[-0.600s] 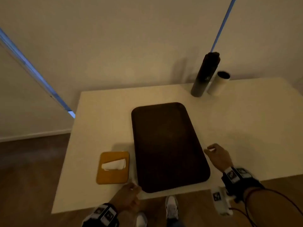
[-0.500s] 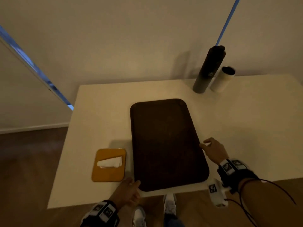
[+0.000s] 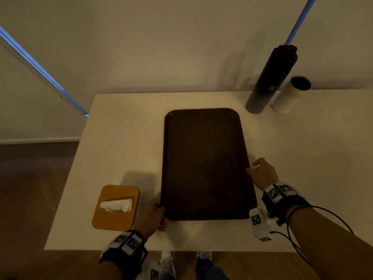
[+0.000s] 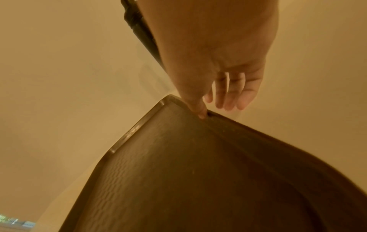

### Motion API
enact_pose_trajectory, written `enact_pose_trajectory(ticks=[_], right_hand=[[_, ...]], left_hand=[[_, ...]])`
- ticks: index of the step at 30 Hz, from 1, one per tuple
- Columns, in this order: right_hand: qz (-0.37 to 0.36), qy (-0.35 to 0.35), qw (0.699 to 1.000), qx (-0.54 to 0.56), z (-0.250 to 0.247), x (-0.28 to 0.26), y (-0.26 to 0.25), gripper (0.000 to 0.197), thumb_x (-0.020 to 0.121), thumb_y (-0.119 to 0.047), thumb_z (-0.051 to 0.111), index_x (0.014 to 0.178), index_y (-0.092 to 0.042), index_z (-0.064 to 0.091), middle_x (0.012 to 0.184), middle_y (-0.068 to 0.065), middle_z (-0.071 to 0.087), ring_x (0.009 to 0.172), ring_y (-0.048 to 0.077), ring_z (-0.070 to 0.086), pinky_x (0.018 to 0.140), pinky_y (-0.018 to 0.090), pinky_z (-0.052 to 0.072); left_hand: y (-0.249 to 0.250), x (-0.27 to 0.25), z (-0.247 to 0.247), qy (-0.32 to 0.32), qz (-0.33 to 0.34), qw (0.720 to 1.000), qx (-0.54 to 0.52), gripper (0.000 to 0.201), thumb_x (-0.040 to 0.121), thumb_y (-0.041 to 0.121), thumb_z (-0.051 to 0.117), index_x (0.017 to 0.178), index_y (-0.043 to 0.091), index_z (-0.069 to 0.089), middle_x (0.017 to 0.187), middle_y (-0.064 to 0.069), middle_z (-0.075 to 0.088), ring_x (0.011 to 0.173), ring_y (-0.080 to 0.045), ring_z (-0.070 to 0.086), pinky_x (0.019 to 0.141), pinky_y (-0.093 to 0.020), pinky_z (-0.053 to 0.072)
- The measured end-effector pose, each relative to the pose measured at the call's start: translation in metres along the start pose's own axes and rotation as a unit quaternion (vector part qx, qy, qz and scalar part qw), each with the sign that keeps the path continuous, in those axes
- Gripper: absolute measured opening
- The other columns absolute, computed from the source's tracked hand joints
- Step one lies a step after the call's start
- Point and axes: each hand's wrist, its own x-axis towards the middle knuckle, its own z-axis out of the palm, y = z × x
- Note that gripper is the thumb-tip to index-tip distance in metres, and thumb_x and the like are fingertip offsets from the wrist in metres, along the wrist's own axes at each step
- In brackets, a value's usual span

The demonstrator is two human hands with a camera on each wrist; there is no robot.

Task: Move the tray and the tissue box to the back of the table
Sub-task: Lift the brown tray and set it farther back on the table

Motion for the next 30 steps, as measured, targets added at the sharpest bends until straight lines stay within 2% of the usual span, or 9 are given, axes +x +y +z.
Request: enact_pose_trajectory(ticks=[5,8,13,16,18,21,24,27,30], right_hand=[[0.008,-0.032,0.999,0.03,-0.005,0.02,0.0,0.017,0.083,-0.025,0.063,0.087,-0.009,0.062,0.087,0.013,0.071,0.073,0.03,0.069,0.072,0.047,0.06],[0.032,-0.06,0.993,0.1,-0.002,0.021,-0.003,0.019,0.084,-0.017,0.063,0.091,0.001,0.061,0.082,0.015,0.067,0.066,0.027,0.067,0.063,0.043,0.06],[0.065,-0.096,0.973,0.198,0.014,0.014,-0.015,0.019,0.087,-0.014,0.062,0.095,0.002,0.061,0.084,0.017,0.067,0.066,0.024,0.066,0.061,0.039,0.059],[0.076,-0.115,0.96,0.245,0.033,0.006,-0.024,0.013,0.088,-0.013,0.061,0.09,0.0,0.058,0.088,0.02,0.067,0.068,0.026,0.067,0.058,0.038,0.059],[0.081,-0.134,0.948,0.276,0.045,-0.002,-0.031,0.01,0.089,-0.011,0.06,0.085,-0.003,0.056,0.085,0.018,0.067,0.067,0.025,0.067,0.054,0.035,0.057],[0.085,-0.159,0.935,0.305,0.059,-0.016,-0.041,0.009,0.09,-0.011,0.059,0.086,-0.004,0.057,0.079,0.014,0.067,0.063,0.024,0.068,0.052,0.034,0.057],[0.089,-0.174,0.929,0.315,0.061,-0.021,-0.043,0.01,0.091,-0.015,0.058,0.086,-0.006,0.057,0.079,0.014,0.068,0.066,0.025,0.069,0.054,0.034,0.056],[0.097,-0.141,0.933,0.317,0.05,-0.008,-0.042,0.011,0.09,-0.016,0.055,0.09,-0.006,0.059,0.08,0.014,0.067,0.069,0.027,0.068,0.055,0.034,0.055],[0.118,-0.09,0.929,0.339,0.033,0.014,-0.044,0.018,0.09,-0.019,0.055,0.099,-0.004,0.058,0.084,0.018,0.066,0.071,0.03,0.067,0.058,0.037,0.057]], left_hand=[[0.027,0.026,0.001,0.071,-0.009,0.997,-0.009,0.02,0.095,0.009,0.04,0.109,0.005,0.054,0.076,-0.013,0.06,0.063,-0.025,0.059,0.062,-0.039,0.057],[0.044,0.039,0.0,0.126,-0.027,0.988,-0.084,0.02,0.093,0.006,0.044,0.111,0.004,0.051,0.082,-0.013,0.058,0.067,-0.027,0.058,0.074,-0.05,0.057],[0.057,0.051,0.006,0.17,-0.059,0.964,-0.195,0.022,0.095,0.016,0.05,0.112,0.002,0.047,0.081,-0.014,0.056,0.062,-0.025,0.057,0.056,-0.036,0.056],[0.059,0.049,0.02,0.151,-0.082,0.963,-0.206,0.021,0.094,0.021,0.051,0.092,0.0,0.054,0.071,-0.016,0.054,0.055,-0.025,0.054,0.049,-0.029,0.05],[0.058,0.048,0.032,0.128,-0.092,0.966,-0.206,0.018,0.093,0.019,0.05,0.09,0.002,0.054,0.073,-0.016,0.057,0.058,-0.026,0.056,0.053,-0.032,0.052],[0.053,0.054,0.038,0.135,-0.097,0.97,-0.179,0.026,0.081,0.014,0.051,0.103,0.0,0.054,0.091,-0.019,0.066,0.074,-0.032,0.066,0.073,-0.043,0.06],[0.054,0.064,0.031,0.159,-0.084,0.971,-0.16,0.013,0.085,0.006,0.047,0.098,0.008,0.052,0.097,-0.016,0.062,0.082,-0.032,0.065,0.076,-0.043,0.059],[0.058,0.078,0.019,0.173,-0.082,0.978,-0.088,0.015,0.083,0.014,0.05,0.09,0.007,0.061,0.101,-0.02,0.068,0.092,-0.039,0.067,0.085,-0.053,0.057],[0.064,0.095,0.009,0.199,-0.083,0.975,-0.052,0.023,0.086,0.013,0.049,0.105,0.002,0.056,0.102,-0.021,0.064,0.096,-0.038,0.063,0.09,-0.049,0.053]])
